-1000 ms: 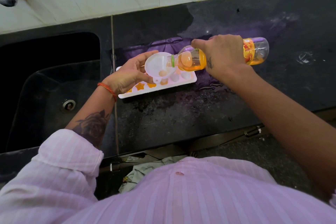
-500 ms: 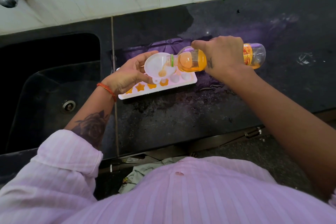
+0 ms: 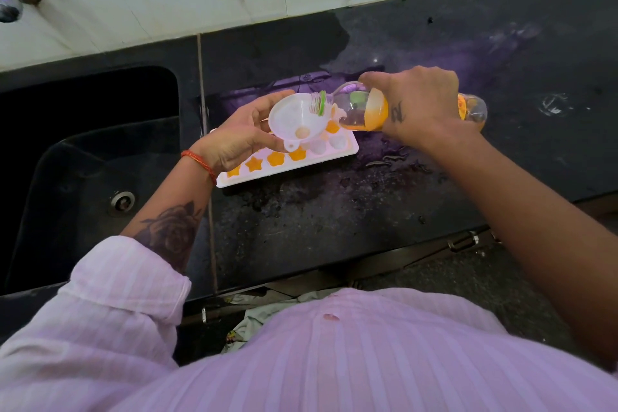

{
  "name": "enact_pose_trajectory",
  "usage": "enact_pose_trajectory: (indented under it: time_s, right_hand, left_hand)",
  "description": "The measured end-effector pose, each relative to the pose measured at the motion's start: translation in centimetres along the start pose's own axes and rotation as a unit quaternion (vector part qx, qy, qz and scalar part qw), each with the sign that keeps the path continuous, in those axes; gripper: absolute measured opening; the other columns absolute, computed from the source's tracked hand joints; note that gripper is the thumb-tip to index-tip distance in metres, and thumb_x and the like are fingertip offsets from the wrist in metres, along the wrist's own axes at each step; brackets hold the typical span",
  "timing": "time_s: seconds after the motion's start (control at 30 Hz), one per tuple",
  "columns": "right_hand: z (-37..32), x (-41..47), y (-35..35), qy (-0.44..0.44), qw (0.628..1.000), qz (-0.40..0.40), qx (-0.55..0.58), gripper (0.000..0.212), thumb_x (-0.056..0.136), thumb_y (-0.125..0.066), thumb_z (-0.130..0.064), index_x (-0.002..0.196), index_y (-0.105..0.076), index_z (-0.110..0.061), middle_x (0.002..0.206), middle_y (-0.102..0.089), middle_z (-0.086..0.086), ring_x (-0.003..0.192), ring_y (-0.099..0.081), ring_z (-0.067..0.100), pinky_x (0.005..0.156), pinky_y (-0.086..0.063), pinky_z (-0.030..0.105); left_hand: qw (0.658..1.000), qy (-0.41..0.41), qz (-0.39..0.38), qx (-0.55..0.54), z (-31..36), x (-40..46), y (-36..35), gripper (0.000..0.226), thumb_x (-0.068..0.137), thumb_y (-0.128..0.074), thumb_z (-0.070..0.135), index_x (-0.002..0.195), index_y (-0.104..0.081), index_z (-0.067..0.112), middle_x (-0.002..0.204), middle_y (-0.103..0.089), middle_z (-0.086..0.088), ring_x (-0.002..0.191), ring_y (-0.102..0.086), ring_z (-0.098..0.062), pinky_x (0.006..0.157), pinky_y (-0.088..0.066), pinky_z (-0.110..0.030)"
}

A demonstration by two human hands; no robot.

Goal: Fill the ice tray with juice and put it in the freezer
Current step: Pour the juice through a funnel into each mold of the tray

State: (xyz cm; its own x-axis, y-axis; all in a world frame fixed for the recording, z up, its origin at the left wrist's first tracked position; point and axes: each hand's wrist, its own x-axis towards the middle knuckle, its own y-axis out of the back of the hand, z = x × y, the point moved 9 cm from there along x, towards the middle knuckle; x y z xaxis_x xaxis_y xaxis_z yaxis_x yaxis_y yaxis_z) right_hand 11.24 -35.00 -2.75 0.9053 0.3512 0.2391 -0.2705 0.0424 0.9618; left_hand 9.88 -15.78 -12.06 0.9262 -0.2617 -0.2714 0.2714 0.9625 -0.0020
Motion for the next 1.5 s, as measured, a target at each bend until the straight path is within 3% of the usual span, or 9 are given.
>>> enact_pose_trajectory:
  time_s: [0.1, 0.37, 0.53, 0.7, 0.93, 1.27, 1.5]
  right_hand:
    - [0.6, -0.3, 0.1, -0.009, 1.000, -0.004, -0.014, 0.039, 0.084, -0.066, -0.026, 0.120, -0.054, -0.037, 0.070, -0.046, 0.001, 0.075, -0.057, 0.031, 0.061, -0.027, 0.032]
    - [1.4, -0.7, -0.2, -0.023, 0.998, -0.020, -0.047, 0.040, 0.085, -0.061, -0.011, 0.119, -0.054, -0.031, 0.070, -0.046, 0.004, 0.067, -0.045, 0.028, 0.060, -0.028, 0.032]
    - [1.5, -0.5, -0.3, -0.027, 0.998, -0.030, -0.054, 0.037, 0.085, -0.063, -0.013, 0.117, -0.055, -0.029, 0.075, -0.053, 0.006, 0.073, -0.054, 0.030, 0.060, -0.029, 0.032]
    - [1.4, -0.5, -0.1, -0.028, 0.997, -0.032, -0.058, 0.035, 0.086, -0.064, -0.014, 0.117, -0.055, -0.027, 0.084, -0.062, 0.008, 0.069, -0.043, 0.026, 0.061, -0.029, 0.032]
    - [1.4, -0.4, -0.1, -0.018, 0.998, -0.024, -0.048, 0.037, 0.085, -0.065, -0.016, 0.118, -0.055, -0.029, 0.086, -0.064, 0.008, 0.075, -0.054, 0.030, 0.061, -0.028, 0.032]
    - [2.3, -0.7, -1.0, -0.029, 0.999, -0.023, 0.015, 0.040, 0.082, -0.066, -0.031, 0.119, -0.054, -0.037, 0.076, -0.054, 0.003, 0.082, -0.060, 0.033, 0.064, -0.030, 0.032]
    - [3.8, -1.1, -0.7, -0.049, 0.998, -0.010, 0.023, 0.041, 0.081, -0.066, -0.038, 0.120, -0.054, -0.038, 0.070, -0.045, 0.001, 0.080, -0.059, 0.034, 0.064, -0.030, 0.032]
  left_hand:
    - [1.000, 0.003, -0.004, 0.003, 0.1, 0.4, -0.6, 0.075, 0.068, -0.060, -0.025, 0.125, -0.051, 0.022, 0.137, -0.049, -0.005, 0.127, -0.046, -0.026, 0.089, -0.055, -0.034]
    - [1.000, 0.003, -0.019, 0.016, -0.1, 1.2, -1.5, 0.078, 0.066, -0.059, -0.028, 0.127, -0.050, 0.021, 0.132, -0.053, -0.002, 0.125, -0.048, -0.024, 0.087, -0.055, -0.027]
    - [1.000, 0.001, -0.022, 0.022, -0.2, 1.6, -1.6, 0.079, 0.066, -0.061, -0.027, 0.128, -0.051, 0.021, 0.135, -0.052, -0.004, 0.125, -0.048, -0.024, 0.087, -0.055, -0.026]
    - [0.999, 0.009, -0.026, 0.020, -0.3, 1.7, -1.7, 0.077, 0.067, -0.061, -0.026, 0.127, -0.051, 0.022, 0.137, -0.050, -0.005, 0.126, -0.047, -0.024, 0.089, -0.055, -0.028]
    - [0.999, 0.010, -0.027, 0.021, 0.0, 1.6, -1.8, 0.077, 0.068, -0.060, -0.025, 0.131, -0.048, 0.019, 0.135, -0.051, -0.004, 0.125, -0.048, -0.024, 0.089, -0.055, -0.030]
    - [1.000, 0.003, -0.017, 0.011, 0.5, 1.5, -1.6, 0.076, 0.070, -0.058, -0.027, 0.129, -0.050, 0.020, 0.129, -0.054, -0.001, 0.122, -0.050, -0.023, 0.082, -0.057, -0.028]
    - [0.999, -0.011, -0.025, 0.027, 1.0, 2.1, -2.4, 0.075, 0.070, -0.059, -0.025, 0.127, -0.051, 0.023, 0.130, -0.054, 0.000, 0.123, -0.050, -0.022, 0.087, -0.055, -0.028]
